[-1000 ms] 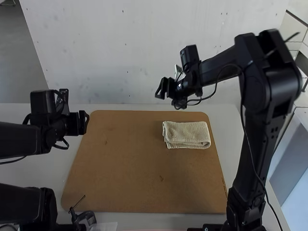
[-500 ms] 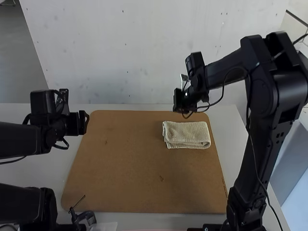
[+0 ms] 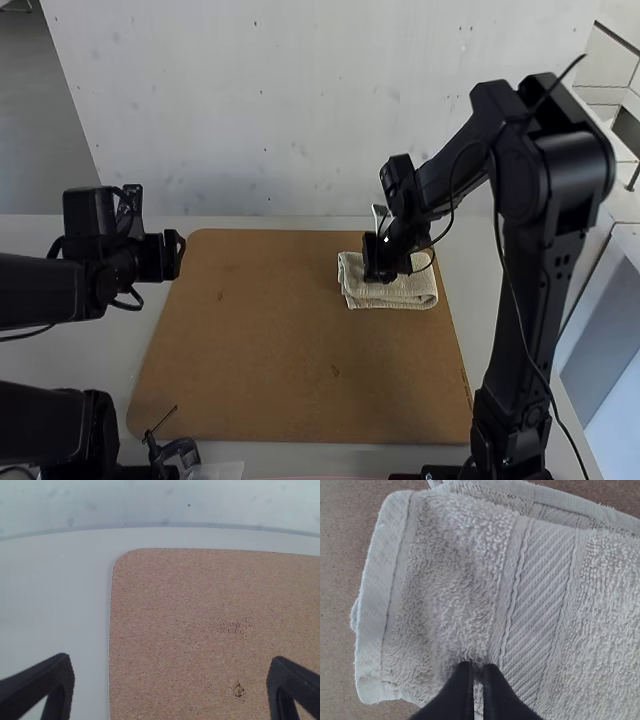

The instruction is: Fold the towel.

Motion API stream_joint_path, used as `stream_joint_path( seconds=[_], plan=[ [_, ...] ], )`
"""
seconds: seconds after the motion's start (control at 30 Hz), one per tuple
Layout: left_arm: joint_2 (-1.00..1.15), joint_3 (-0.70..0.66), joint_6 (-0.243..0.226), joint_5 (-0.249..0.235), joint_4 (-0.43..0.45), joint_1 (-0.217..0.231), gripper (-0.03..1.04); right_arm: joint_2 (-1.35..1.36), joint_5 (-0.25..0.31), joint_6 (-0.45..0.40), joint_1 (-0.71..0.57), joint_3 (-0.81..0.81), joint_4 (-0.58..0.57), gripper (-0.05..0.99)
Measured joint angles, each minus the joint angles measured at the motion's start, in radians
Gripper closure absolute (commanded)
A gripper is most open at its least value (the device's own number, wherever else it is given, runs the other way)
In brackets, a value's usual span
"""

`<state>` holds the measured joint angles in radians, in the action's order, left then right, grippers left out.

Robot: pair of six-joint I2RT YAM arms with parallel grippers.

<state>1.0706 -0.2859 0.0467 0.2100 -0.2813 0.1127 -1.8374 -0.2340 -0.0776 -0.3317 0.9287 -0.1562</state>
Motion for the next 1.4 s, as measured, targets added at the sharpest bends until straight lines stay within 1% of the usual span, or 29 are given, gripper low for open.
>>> stream_joint_path(
  seconds=[0.17,0.4,0.6,0.77,0.8,0.9,0.93,1.03,1.1,1.13,1.27,1.33,1.37,1.4],
  plan=[
    [0.000,0.000,0.000,0.000,0.000,0.000,0.16,-0.064,0.000,-0.004,-0.021,-0.003,0.054,0.91],
    [0.000,0.000,0.000,0.000,0.000,0.000,0.16,-0.061,0.000,-0.016,-0.026,0.009,0.046,0.91],
    [0.000,0.000,0.000,0.000,0.000,0.000,0.16,0.019,-0.003,-0.027,-0.026,0.033,0.016,0.91],
    [0.000,0.000,0.000,0.000,0.000,0.000,0.16,0.060,-0.004,-0.031,-0.024,0.042,0.017,0.91],
    [0.000,0.000,0.000,0.000,0.000,0.000,0.16,0.060,-0.004,-0.035,-0.021,0.041,0.024,0.91],
    [-0.003,0.000,0.000,0.000,0.000,0.000,0.16,0.080,-0.003,-0.062,0.001,0.027,0.112,0.91],
    [-0.009,0.000,0.000,0.000,0.000,0.000,0.16,0.113,0.000,-0.075,0.021,0.018,0.161,0.91],
    [-0.052,0.000,0.000,0.000,0.000,0.000,0.16,0.212,0.018,-0.099,0.079,0.016,0.231,0.91],
    [-0.076,0.000,0.000,0.000,0.004,0.000,0.16,0.272,0.030,-0.111,0.119,0.025,0.243,0.79],
    [-0.088,0.000,0.000,-0.001,0.007,0.000,0.16,0.287,0.033,-0.111,0.133,0.028,0.243,0.75],
    [-0.142,0.000,0.000,-0.001,0.018,0.000,0.16,0.363,0.051,-0.054,0.192,0.037,0.201,0.75],
    [-0.167,0.000,0.000,-0.004,0.025,0.000,0.16,0.465,0.070,-0.023,0.240,0.037,0.191,0.74],
    [-0.181,0.000,0.000,-0.006,0.027,0.000,0.16,0.509,0.077,-0.014,0.256,0.037,0.191,0.72],
    [-0.196,-0.001,0.000,-0.008,0.035,0.000,0.16,0.550,0.084,-0.007,0.269,0.037,0.192,0.65]
  ],
)
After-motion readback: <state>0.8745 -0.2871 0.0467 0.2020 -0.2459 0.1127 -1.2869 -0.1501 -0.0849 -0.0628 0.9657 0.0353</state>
